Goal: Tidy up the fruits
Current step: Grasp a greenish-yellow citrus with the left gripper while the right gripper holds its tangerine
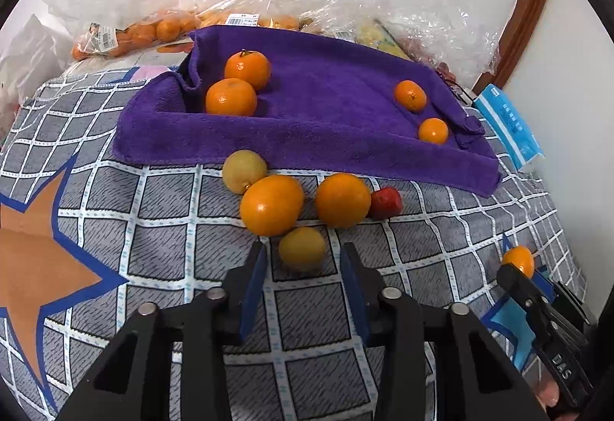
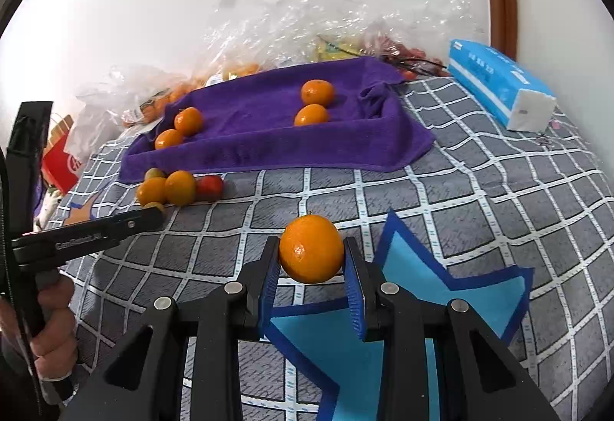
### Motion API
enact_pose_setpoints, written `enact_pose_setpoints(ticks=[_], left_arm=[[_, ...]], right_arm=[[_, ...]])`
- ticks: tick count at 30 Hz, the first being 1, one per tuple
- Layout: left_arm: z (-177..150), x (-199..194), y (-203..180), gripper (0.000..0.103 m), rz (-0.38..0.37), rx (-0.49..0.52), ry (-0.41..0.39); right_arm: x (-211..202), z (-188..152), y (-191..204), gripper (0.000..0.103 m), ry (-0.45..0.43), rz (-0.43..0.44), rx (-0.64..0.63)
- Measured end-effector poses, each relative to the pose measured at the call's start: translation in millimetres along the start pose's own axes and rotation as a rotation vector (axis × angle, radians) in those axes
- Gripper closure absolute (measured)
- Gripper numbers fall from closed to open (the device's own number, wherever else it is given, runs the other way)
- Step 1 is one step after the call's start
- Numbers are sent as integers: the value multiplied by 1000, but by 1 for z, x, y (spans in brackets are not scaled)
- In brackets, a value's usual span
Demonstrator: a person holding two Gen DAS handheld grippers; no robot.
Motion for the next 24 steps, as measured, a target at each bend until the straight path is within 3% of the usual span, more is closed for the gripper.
enact_pose_setpoints(ticks=[2,8,24], left_arm=[[0,3,-2,79,15,4,-13],[-3,1,-8,79,-19,18,4],[-10,-40,3,79,-56,28,-64]], right_arm=[[0,0,-1,71,-5,11,7],[0,0,-1,71,-2,19,12],[-3,0,0,71,-8,-13,1]])
Point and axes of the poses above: each gripper's, at about its wrist camera, not at the fingertips, and x roughly the way its jaws point, y to its left, z to its top, the point moved 4 cm from there along x, roughly the way its jaws point, and after that the axes turned 15 degrees about -x, right-handed, at the moved point
